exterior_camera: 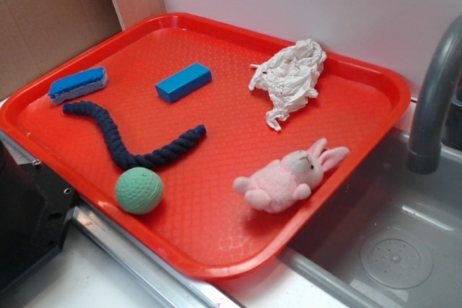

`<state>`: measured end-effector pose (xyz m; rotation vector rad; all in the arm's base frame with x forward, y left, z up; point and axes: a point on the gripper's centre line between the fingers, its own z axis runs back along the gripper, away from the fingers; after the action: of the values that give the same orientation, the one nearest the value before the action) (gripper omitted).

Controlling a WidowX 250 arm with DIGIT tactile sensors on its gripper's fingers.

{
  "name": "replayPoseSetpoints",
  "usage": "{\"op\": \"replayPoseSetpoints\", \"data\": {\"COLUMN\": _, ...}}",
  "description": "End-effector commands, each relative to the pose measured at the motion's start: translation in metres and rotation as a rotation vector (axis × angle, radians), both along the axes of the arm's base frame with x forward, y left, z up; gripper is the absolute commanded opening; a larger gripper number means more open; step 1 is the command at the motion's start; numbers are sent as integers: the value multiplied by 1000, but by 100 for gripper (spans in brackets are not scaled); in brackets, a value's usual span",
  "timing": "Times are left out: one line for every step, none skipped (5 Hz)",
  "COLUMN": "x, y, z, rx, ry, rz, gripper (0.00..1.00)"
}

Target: Grab the blue sponge.

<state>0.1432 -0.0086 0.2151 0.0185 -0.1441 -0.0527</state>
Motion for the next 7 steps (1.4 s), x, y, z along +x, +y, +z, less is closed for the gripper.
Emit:
{"op": "replayPoseSetpoints", "data": {"x": 37, "y": 45, "z": -44, "rx": 60, "ry": -24, "rz": -70, "gripper": 100}}
{"op": "replayPoseSetpoints", "data": {"x": 33, "y": 87, "z": -66, "rx": 56, "ry": -30, "rz": -84, "gripper": 100}}
{"op": "replayPoseSetpoints", "data": {"x": 31, "y": 123, "z": -86, "rx": 48, "ry": -27, "rz": -70, "gripper": 100}}
{"op": "replayPoseSetpoints", "data": {"x": 41, "y": 145, "z": -115, "rx": 76, "ry": 9, "rz": -65, "gripper": 100}}
{"op": "replayPoseSetpoints", "data": {"x": 57, "y": 138, "z": -139, "rx": 127, "ry": 23, "rz": -143, "gripper": 100}}
{"op": "replayPoseSetpoints", "data": {"x": 53, "y": 134, "z": -157, "rx": 141, "ry": 48, "rz": -170, "gripper": 100}}
{"op": "replayPoseSetpoints", "data": {"x": 46, "y": 136, "z": -174, "rx": 158, "ry": 102, "rz": -165, "gripper": 100}}
